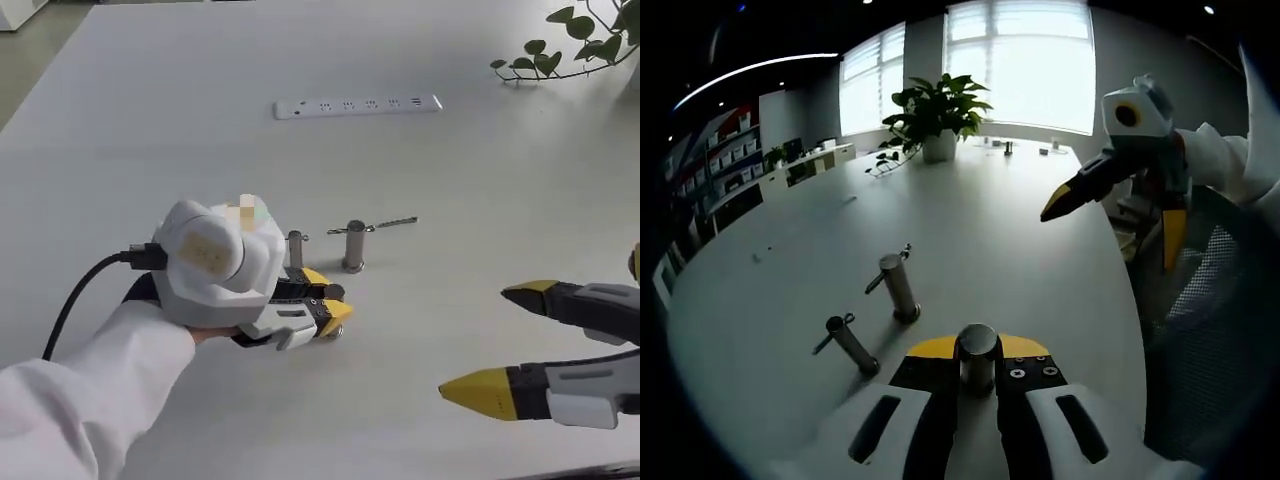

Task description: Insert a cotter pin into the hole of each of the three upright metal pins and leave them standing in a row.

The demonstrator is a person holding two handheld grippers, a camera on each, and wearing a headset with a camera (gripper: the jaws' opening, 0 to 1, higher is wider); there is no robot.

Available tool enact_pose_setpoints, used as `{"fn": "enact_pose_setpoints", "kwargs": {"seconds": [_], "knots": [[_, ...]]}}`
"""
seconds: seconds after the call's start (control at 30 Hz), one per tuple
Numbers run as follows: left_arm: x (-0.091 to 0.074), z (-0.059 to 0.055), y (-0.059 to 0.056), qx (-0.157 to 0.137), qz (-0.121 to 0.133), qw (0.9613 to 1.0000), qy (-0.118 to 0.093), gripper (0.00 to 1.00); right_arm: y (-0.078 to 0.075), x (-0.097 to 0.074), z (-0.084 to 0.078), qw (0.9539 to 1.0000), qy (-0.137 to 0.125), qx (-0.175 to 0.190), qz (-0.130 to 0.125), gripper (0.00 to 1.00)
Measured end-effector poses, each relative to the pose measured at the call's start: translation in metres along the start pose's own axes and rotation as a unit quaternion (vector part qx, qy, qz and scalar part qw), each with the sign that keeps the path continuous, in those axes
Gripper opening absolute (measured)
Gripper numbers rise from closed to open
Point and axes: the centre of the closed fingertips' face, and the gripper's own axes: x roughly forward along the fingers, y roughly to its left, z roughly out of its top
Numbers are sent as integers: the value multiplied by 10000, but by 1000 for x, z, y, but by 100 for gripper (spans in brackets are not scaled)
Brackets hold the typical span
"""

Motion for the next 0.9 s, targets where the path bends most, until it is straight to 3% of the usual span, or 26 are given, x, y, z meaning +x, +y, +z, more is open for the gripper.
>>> {"fn": "enact_pose_setpoints", "kwargs": {"seconds": [0.2,0.43,0.6,0.63,0.77,0.9], "knots": [[2,-2,-1,-166,-29,9998,-90,11,0,-1,-1,10000,6,13,-5,86],[2,-2,-2,38,-28,9998,-176,11,0,0,-2,10000,46,23,15,86],[1,-2,-3,-177,-33,9997,-190,12,1,2,-3,10000,77,-2,35,86],[-1,0,-3,-297,-35,9992,-283,14,1,2,-3,10000,82,-8,32,86],[-9,10,-4,-554,-116,9964,-632,49,3,2,-2,10000,42,5,80,86],[-28,8,-3,-597,-224,9959,-649,65,1,1,1,9999,76,-110,72,86]]}}
